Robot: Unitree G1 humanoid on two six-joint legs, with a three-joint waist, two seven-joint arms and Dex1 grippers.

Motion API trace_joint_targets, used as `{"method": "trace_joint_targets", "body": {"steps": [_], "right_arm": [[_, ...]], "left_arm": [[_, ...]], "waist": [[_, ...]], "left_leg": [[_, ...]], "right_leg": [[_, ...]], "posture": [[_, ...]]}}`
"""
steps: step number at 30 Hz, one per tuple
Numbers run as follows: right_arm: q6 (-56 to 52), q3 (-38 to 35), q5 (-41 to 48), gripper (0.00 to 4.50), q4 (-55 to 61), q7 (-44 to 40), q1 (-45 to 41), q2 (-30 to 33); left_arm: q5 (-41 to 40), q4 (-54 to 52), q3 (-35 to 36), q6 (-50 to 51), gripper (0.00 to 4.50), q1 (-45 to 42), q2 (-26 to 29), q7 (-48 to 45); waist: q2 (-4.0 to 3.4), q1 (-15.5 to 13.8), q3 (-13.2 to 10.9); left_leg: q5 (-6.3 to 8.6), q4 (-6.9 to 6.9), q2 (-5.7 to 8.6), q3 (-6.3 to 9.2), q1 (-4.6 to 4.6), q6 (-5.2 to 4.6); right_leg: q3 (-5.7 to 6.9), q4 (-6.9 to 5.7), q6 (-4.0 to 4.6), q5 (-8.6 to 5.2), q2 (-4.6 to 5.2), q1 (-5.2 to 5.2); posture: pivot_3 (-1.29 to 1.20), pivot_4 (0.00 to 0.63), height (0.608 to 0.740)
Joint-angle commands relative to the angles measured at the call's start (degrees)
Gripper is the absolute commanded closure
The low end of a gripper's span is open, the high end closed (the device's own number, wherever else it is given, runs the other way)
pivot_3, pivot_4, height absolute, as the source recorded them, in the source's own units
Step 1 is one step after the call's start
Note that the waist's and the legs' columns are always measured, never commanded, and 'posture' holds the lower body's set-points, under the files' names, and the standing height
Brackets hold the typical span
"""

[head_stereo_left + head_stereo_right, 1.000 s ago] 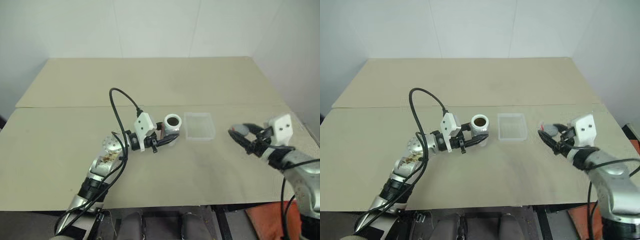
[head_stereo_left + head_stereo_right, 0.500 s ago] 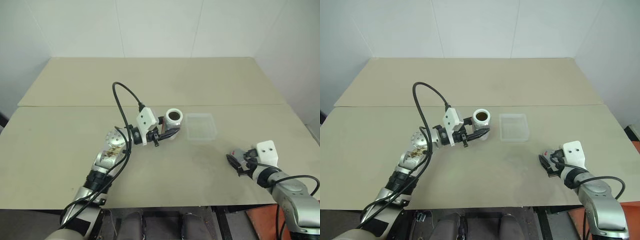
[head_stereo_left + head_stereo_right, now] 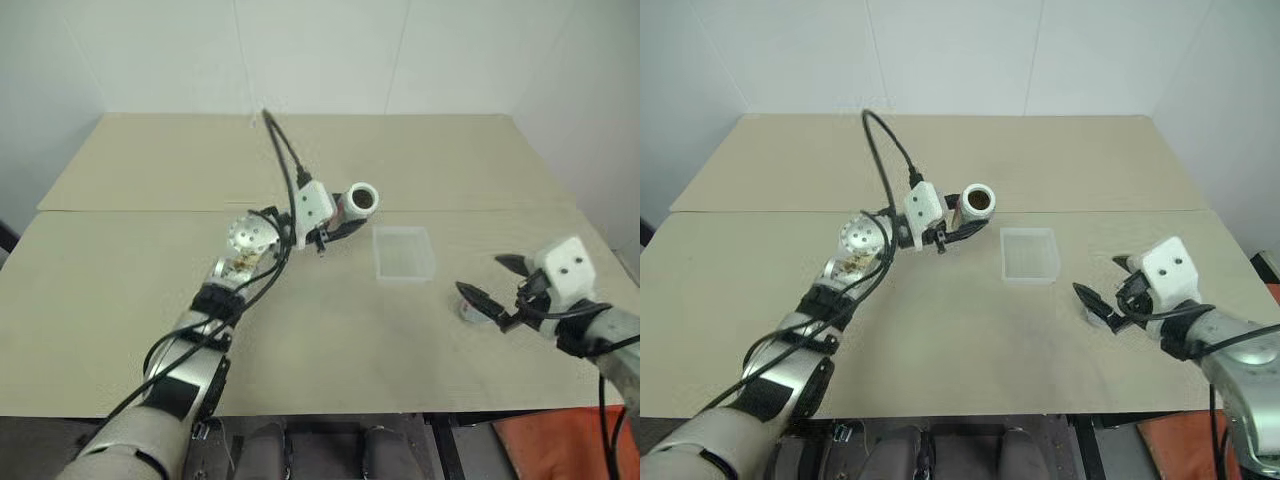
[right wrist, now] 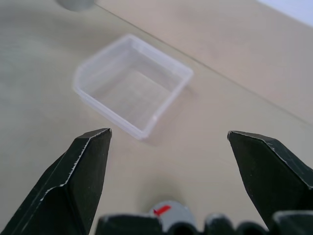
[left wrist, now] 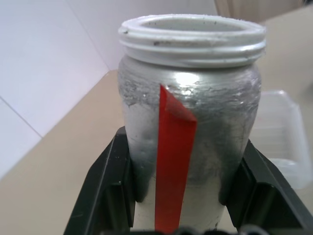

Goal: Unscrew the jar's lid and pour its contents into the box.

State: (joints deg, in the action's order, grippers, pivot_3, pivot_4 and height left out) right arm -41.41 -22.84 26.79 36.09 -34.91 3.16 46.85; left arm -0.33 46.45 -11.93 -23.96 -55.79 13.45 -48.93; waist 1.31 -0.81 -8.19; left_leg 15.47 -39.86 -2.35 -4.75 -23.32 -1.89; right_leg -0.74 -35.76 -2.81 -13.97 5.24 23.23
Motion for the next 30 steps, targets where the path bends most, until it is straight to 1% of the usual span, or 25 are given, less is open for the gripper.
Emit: {"method": "trace_joint_targets", "body": {"steps": [1, 5, 9, 13, 14, 18, 21, 25, 28, 30], "right_arm": [[-1.3, -2.3, 2.1, 0.02, 3.5, 0.4, -0.5, 0.2], [-4.5, -3.3, 6.3, 0.02, 7.1, 0.7, -0.2, -0.3], [-4.9, -3.3, 7.1, 0.02, 9.7, 2.0, 2.1, -1.2], [-6.2, -2.9, 7.3, 0.02, 10.9, 4.8, 2.8, -2.8], [-6.3, -2.6, 7.2, 0.02, 11.3, 5.3, 3.1, -3.2], [-6.8, -1.9, 7.2, 0.02, 13.2, 7.5, 4.3, -4.6], [-7.4, -2.0, 6.7, 0.02, 13.8, 9.0, 5.1, -5.3], [-8.0, -2.0, 7.2, 0.02, 14.5, 10.1, 5.0, -5.6], [-8.3, -1.9, 7.4, 0.02, 15.0, 10.7, 5.0, -5.7], [-8.5, -1.5, 7.4, 0.02, 15.3, 11.3, 4.9, -5.8]], "left_arm": [[5.0, 9.7, -1.9, -8.9, 2.55, -7.0, -0.6, 1.3], [13.3, 20.6, -5.6, -12.8, 2.55, -15.4, -2.7, 8.5], [26.6, 26.3, -14.1, -14.5, 2.55, -21.7, -4.1, 23.1], [37.2, 29.2, -21.8, -12.1, 2.55, -25.1, -5.7, 37.0], [40.8, 29.7, -24.7, -11.1, 2.55, -25.9, -6.2, 41.8], [49.2, 31.2, -31.0, -8.0, 2.55, -27.5, -8.4, 56.1], [56.7, 32.0, -37.4, -4.8, 2.55, -28.6, -10.1, 66.9], [64.0, 33.1, -44.0, -0.4, 2.55, -29.5, -11.2, 75.2], [66.2, 33.8, -45.9, 2.9, 2.55, -30.0, -11.9, 77.1], [67.4, 34.0, -46.8, 3.6, 2.55, -30.5, -11.9, 78.2]], "waist": [[0.07, 0.0, 0.0], [0.16, -0.3, -0.1], [0.25, -0.4, -0.1], [0.32, -0.5, -0.2], [0.33, -0.6, -0.2], [0.38, -0.6, -0.2], [0.40, -0.7, -0.2], [0.41, -1.0, -0.2], [0.40, -1.0, -0.2], [0.40, -1.0, -0.2]], "left_leg": [[0.00, -0.01, 0.01, -0.02, -0.02, 0.00], [0.00, -0.03, 0.09, 0.00, -0.11, -0.01], [0.02, -0.04, 0.13, 0.08, -0.21, -0.03], [0.02, -0.05, 0.17, 0.08, -0.21, -0.04], [0.02, -0.05, 0.17, 0.08, -0.21, -0.04], [0.02, -0.05, 0.18, 0.10, -0.31, -0.04], [0.02, -0.09, 0.20, 0.10, -0.49, -0.04], [0.02, -0.12, 0.23, 0.03, -0.56, -0.04], [0.01, -0.12, 0.22, 0.02, -0.61, -0.03], [-0.01, -0.22, 0.22, 0.02, -0.90, -0.02]], "right_leg": [[0.01, 0.00, 0.00, 0.00, 0.01, 0.00], [0.04, 0.02, -0.03, 0.01, 0.07, 0.02], [0.08, 0.03, -0.11, -0.03, 0.09, 0.06], [0.07, 0.00, -0.15, -0.03, 0.13, 0.07], [0.07, -0.01, -0.16, -0.04, 0.13, 0.08], [0.07, -0.03, -0.17, -0.05, 0.14, 0.17], [0.05, -0.09, -0.18, -0.04, 0.16, 0.37], [0.04, -0.14, -0.19, -0.05, 0.18, 0.46], [-0.02, -0.22, -0.19, -0.05, 0.17, 0.61], [-0.04, -0.34, -0.19, -0.05, 0.17, 0.94]], "posture": [[0.00, 0.150, 0.740], [0.00, 0.150, 0.740], [0.00, 0.150, 0.740], [0.00, 0.150, 0.740], [0.00, 0.150, 0.740], [0.00, 0.150, 0.740], [0.00, 0.150, 0.740], [0.00, 0.150, 0.740], [0.00, 0.150, 0.740], [0.00, 0.150, 0.740]]}}
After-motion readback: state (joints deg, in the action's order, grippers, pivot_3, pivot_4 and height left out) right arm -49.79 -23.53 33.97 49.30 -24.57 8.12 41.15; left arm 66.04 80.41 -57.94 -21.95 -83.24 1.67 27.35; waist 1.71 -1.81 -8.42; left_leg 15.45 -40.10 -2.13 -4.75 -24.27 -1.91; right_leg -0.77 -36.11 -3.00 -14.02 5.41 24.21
